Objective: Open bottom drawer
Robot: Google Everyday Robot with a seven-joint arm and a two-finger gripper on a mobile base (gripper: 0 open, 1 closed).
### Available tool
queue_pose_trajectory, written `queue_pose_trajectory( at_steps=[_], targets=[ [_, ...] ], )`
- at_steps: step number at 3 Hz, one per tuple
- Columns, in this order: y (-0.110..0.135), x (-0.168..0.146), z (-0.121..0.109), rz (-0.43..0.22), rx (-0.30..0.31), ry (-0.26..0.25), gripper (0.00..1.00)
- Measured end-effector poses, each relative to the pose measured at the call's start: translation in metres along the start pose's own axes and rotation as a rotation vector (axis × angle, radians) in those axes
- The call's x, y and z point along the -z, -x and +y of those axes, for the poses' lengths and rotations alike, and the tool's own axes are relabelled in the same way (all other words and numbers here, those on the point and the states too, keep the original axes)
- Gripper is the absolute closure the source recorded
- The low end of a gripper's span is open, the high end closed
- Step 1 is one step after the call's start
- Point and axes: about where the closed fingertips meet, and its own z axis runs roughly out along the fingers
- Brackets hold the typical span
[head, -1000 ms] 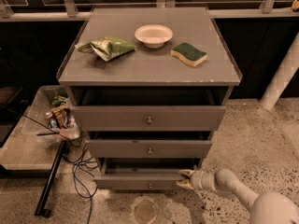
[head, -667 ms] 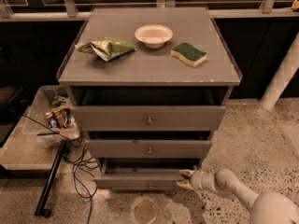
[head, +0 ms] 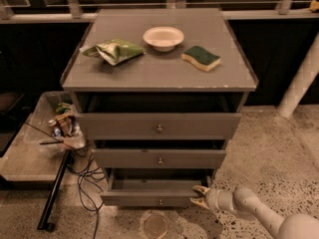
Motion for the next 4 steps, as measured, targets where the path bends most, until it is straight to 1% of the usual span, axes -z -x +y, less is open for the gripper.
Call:
queue_pose_trajectory(
  at_steps=[1, 2, 3, 4],
  targets=[
    [0.002, 0.002, 0.000, 0.000, 0.001, -0.001, 1.00],
    [-0.004, 0.011, 0.013, -0.006, -0.004, -0.009, 1.00],
    [-0.004, 0.011, 0.013, -0.006, -0.004, -0.009, 0.82],
    [-0.004, 0.011, 0.013, -0.006, -0.004, -0.009, 0.59]
  ],
)
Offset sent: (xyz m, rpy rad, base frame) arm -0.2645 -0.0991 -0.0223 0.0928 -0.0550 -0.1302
